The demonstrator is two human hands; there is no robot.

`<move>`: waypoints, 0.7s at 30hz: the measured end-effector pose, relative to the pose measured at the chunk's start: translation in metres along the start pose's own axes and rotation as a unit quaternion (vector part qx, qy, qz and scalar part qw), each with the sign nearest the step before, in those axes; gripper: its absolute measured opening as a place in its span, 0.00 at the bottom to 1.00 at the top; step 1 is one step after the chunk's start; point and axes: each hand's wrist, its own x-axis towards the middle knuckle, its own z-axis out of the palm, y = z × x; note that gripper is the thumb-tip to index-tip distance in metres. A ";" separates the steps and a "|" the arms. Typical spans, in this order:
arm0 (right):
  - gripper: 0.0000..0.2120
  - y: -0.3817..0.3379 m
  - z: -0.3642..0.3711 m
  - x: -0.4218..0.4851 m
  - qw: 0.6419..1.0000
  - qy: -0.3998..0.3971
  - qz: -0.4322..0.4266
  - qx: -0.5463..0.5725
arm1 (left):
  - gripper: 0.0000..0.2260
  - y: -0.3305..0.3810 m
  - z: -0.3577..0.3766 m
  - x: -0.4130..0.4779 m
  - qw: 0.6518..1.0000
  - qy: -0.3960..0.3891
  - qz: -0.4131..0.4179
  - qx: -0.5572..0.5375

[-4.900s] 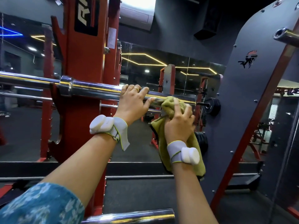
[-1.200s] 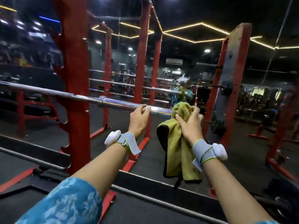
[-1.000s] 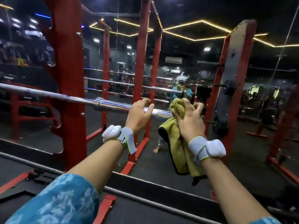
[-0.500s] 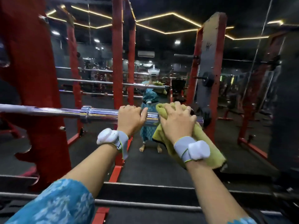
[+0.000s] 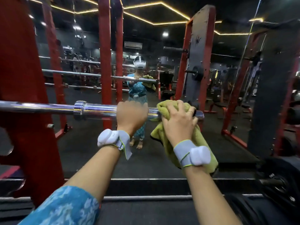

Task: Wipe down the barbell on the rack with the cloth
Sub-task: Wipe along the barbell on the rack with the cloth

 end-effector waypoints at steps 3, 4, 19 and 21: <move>0.19 0.006 0.006 -0.014 0.999 0.031 -0.033 0.018 | 0.21 0.001 -0.001 0.000 1.000 0.014 -0.007 0.000; 0.21 0.010 0.007 -0.016 0.999 0.030 -0.034 0.020 | 0.21 0.001 -0.001 0.000 1.000 0.016 -0.010 0.000; 0.27 0.009 0.014 -0.027 0.997 0.049 -0.046 0.036 | 0.21 0.001 0.003 -0.001 0.999 0.028 -0.014 -0.008; 0.26 0.021 0.016 -0.025 0.997 0.063 -0.017 0.028 | 0.21 0.001 0.002 -0.001 0.999 0.030 -0.014 -0.007</move>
